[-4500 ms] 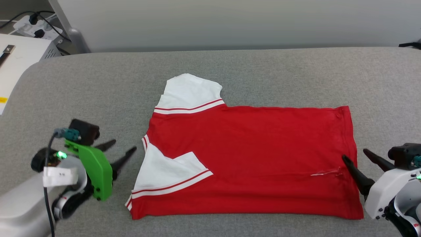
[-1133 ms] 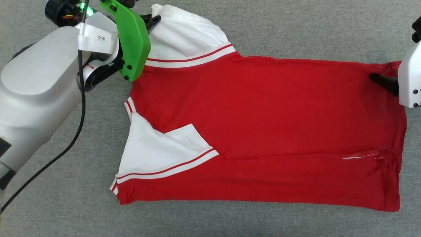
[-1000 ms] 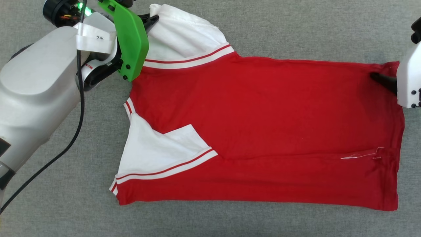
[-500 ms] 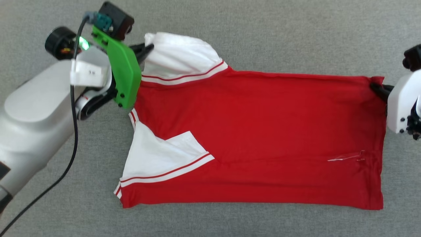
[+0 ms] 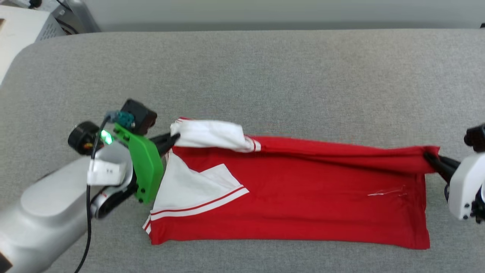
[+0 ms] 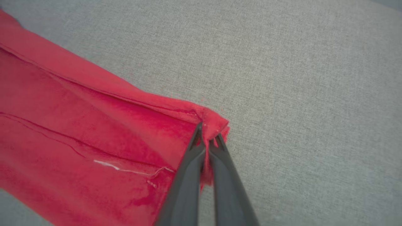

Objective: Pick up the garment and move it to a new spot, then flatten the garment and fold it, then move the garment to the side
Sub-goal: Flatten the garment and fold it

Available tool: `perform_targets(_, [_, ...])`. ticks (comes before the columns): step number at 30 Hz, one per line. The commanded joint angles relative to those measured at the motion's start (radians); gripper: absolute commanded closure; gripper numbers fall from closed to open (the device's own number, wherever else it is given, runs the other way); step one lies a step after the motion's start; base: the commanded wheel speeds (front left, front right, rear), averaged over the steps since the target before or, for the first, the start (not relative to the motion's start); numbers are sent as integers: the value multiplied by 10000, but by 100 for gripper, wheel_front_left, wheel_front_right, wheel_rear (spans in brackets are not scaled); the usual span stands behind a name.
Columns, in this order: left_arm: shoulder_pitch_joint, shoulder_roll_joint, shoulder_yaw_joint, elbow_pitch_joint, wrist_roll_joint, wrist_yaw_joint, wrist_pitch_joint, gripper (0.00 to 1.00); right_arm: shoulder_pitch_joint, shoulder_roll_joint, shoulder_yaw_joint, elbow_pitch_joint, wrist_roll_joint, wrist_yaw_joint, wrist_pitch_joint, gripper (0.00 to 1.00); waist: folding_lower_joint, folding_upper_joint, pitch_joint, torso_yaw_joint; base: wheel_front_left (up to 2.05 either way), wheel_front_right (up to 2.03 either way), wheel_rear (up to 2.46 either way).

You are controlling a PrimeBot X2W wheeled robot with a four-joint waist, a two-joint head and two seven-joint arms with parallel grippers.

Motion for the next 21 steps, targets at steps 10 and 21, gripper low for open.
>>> perform_targets(10, [2051, 615, -40, -951, -412, 767, -210, 100, 2260, 170, -1049, -939, -392, -7, -489, 100, 1, 0, -535, 83, 0, 0, 0])
perform_targets(21, [2876, 489, -55, -634, -458, 925, -284, 100, 3405, 854, -1685, -1118, -596, -7, 125, 100, 1, 0, -358, 63, 0, 0, 0])
